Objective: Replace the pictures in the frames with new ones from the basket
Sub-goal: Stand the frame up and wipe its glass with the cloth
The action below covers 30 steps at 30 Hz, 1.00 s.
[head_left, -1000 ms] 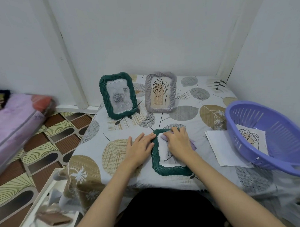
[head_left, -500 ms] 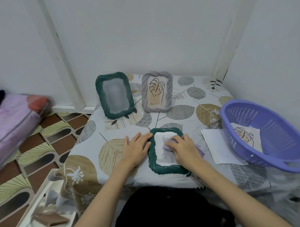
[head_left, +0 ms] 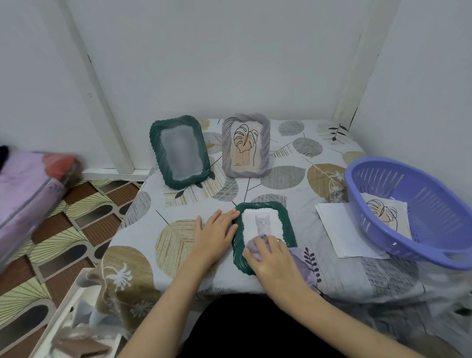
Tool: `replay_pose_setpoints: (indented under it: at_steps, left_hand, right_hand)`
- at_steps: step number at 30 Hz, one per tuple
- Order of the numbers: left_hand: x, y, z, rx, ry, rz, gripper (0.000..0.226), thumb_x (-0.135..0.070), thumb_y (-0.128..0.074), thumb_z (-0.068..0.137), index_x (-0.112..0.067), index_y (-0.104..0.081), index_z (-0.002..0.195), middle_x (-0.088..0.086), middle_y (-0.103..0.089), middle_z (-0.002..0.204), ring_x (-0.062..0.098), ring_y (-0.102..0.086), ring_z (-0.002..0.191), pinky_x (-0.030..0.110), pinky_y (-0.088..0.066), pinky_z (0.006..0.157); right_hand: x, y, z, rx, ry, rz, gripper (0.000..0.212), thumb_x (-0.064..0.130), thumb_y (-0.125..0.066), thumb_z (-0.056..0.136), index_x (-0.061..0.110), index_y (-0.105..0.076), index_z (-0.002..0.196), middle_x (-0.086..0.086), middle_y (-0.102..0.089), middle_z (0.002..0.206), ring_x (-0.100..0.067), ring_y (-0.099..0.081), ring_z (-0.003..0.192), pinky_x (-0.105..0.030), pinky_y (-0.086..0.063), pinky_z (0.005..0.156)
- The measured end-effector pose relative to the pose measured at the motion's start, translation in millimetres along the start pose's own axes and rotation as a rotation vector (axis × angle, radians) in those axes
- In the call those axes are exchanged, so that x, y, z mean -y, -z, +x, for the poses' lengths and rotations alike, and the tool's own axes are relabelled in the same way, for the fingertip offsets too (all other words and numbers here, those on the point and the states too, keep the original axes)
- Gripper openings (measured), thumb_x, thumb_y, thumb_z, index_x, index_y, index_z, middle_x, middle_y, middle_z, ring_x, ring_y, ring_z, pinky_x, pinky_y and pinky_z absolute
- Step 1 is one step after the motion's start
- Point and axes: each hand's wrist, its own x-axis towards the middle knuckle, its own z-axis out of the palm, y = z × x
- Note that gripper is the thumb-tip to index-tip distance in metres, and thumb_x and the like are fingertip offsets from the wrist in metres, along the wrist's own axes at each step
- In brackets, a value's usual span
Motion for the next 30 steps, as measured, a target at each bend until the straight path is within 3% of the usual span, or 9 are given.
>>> replay_pose_setpoints:
  at_steps: [2, 6, 10, 12, 16, 18, 22, 25, 30]
  left_hand:
    - [0, 0, 0, 0.008, 0.002, 0.002, 0.04, -0.038, -0.028, 0.098, -0.04, -0.031, 0.137, -0.024, -0.03, 0.147, 0.006, -0.016, 0.143, 0.053, 0.0, 0.116]
    - [-1, 1, -2, 0.041, -0.002, 0.007, 0.046, -0.049, -0.029, 0.095, -0.04, -0.026, 0.14, -0.023, -0.024, 0.15, 0.007, -0.011, 0.144, 0.053, 0.003, 0.116]
    - [-2, -1, -2, 0.048, -0.006, 0.002, 0.048, -0.052, -0.028, 0.094, -0.039, -0.025, 0.14, -0.022, -0.022, 0.151, 0.008, -0.009, 0.145, 0.054, 0.004, 0.116]
    - [-2, -1, -2, 0.045, -0.006, 0.003, 0.048, -0.052, -0.028, 0.094, -0.039, -0.024, 0.14, -0.022, -0.022, 0.151, 0.009, -0.009, 0.145, 0.053, 0.004, 0.115]
    - [-1, -2, -1, 0.036, -0.003, -0.004, 0.048, -0.052, -0.03, 0.094, -0.039, -0.026, 0.14, -0.022, -0.024, 0.151, 0.008, -0.01, 0.144, 0.053, 0.003, 0.115]
    - [0, -1, -1, 0.037, -0.001, -0.006, 0.048, -0.052, -0.031, 0.093, -0.039, -0.027, 0.139, -0.022, -0.024, 0.151, 0.008, -0.01, 0.144, 0.053, 0.003, 0.115]
    - [-1, -2, 0, 0.033, 0.002, 0.002, 0.049, -0.053, -0.033, 0.092, -0.039, -0.028, 0.139, -0.022, -0.024, 0.15, 0.009, -0.011, 0.144, 0.053, 0.002, 0.115]
    - [-1, -2, 1, 0.024, 0.009, -0.003, 0.049, -0.054, -0.034, 0.092, -0.039, -0.029, 0.138, -0.022, -0.026, 0.15, 0.009, -0.013, 0.144, 0.053, 0.0, 0.115]
    - [0, -2, 1, 0.014, 0.006, -0.017, 0.048, -0.053, -0.036, 0.092, -0.039, -0.031, 0.137, -0.022, -0.028, 0.149, 0.009, -0.014, 0.144, 0.053, 0.001, 0.115]
  right_hand:
    - [-2, 3, -5, -0.012, 0.026, 0.009, 0.028, 0.012, -0.043, 0.069, 0.018, -0.065, 0.083, -0.01, -0.065, 0.087, -0.026, -0.044, 0.077, -0.031, -0.048, 0.058]
    - [-30, 6, -1, -0.007, 0.106, 0.009, 0.03, 0.012, -0.039, 0.063, 0.024, -0.063, 0.076, -0.004, -0.061, 0.079, -0.021, -0.035, 0.075, -0.033, -0.034, 0.059]
    - [-61, -3, 12, 0.048, -0.055, 0.088, 0.018, 0.018, -0.057, 0.069, 0.031, -0.069, 0.073, 0.001, -0.063, 0.073, -0.022, -0.047, 0.067, -0.028, -0.043, 0.048]
    - [-59, -8, 17, 0.045, -0.145, 0.185, 0.027, 0.021, -0.045, 0.076, 0.032, -0.069, 0.076, 0.002, -0.065, 0.074, -0.022, -0.053, 0.063, -0.029, -0.045, 0.047]
    - [-56, -6, -7, 0.143, 0.007, 0.37, 0.043, 0.0, -0.054, 0.065, 0.03, -0.061, 0.094, 0.007, -0.066, 0.095, -0.014, -0.037, 0.078, -0.03, -0.046, 0.062]
    - [-71, 3, -18, 0.155, 0.07, 0.366, 0.043, 0.002, -0.046, 0.067, 0.032, -0.063, 0.094, 0.011, -0.066, 0.093, -0.012, -0.035, 0.077, -0.025, -0.042, 0.064]
    - [-87, 5, -1, 0.162, -0.025, 0.371, 0.03, 0.013, -0.045, 0.076, 0.027, -0.069, 0.086, 0.007, -0.068, 0.078, -0.018, -0.047, 0.071, -0.032, -0.046, 0.052]
    - [-72, -4, 12, 0.157, -0.144, 0.386, 0.02, 0.016, -0.057, 0.079, 0.025, -0.072, 0.089, 0.004, -0.068, 0.075, -0.023, -0.051, 0.065, -0.031, -0.042, 0.054]
    - [-66, 13, -25, 0.164, -0.008, 0.358, 0.023, 0.018, -0.052, 0.079, 0.028, -0.065, 0.096, 0.007, -0.065, 0.076, -0.02, -0.054, 0.068, -0.029, -0.046, 0.055]
